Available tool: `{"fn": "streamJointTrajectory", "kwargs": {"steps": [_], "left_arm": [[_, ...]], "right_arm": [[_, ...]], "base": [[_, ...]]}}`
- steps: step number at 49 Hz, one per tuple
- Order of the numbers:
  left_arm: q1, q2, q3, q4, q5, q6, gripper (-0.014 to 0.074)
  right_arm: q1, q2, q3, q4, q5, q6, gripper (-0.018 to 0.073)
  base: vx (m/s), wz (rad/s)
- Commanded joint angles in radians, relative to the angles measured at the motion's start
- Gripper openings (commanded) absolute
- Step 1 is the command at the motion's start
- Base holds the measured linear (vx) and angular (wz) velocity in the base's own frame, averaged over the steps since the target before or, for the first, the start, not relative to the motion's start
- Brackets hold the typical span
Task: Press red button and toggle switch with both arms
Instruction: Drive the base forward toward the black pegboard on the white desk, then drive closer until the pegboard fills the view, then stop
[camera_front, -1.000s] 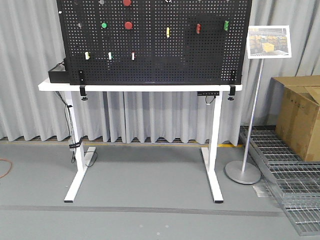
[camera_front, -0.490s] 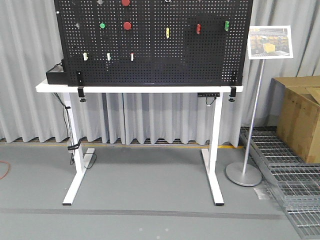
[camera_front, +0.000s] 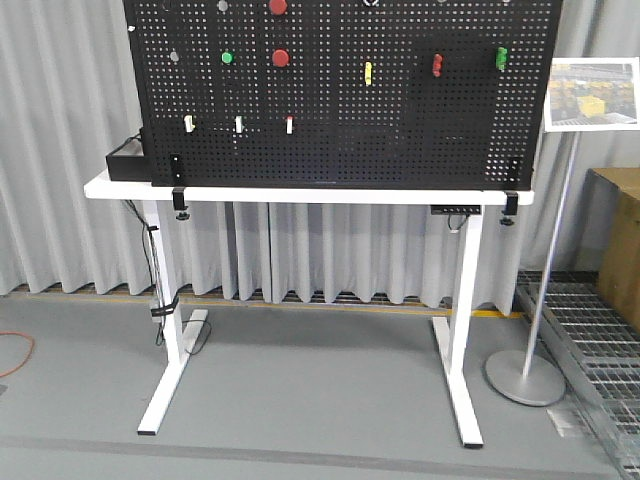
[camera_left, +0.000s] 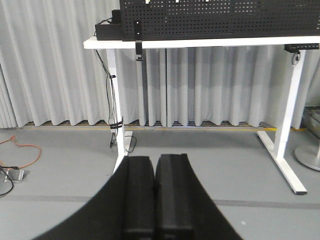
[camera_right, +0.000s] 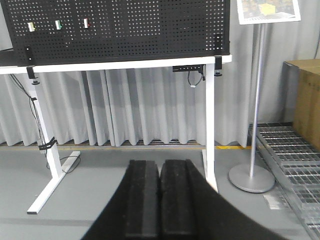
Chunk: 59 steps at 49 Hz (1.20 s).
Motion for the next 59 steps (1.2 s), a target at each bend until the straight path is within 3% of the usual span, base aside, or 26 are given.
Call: {"fn": "streamJointTrajectory", "kwargs": {"steps": [1, 59], "left_arm": [[-0.002, -0.016, 0.034, -0.010, -0.085, -0.008, 0.0002], [-0.002, -0.016, 0.034, -0.010, -0.085, -0.008, 0.0002]], "right_arm": [[-0.004, -0.016, 0.011, -0.004, -0.086, -0.005, 0.0000], [-0.004, -0.016, 0.011, -0.004, -0.086, -0.005, 0.0000]], "base": [[0.30, 0.04], [0.40, -0.04]]}}
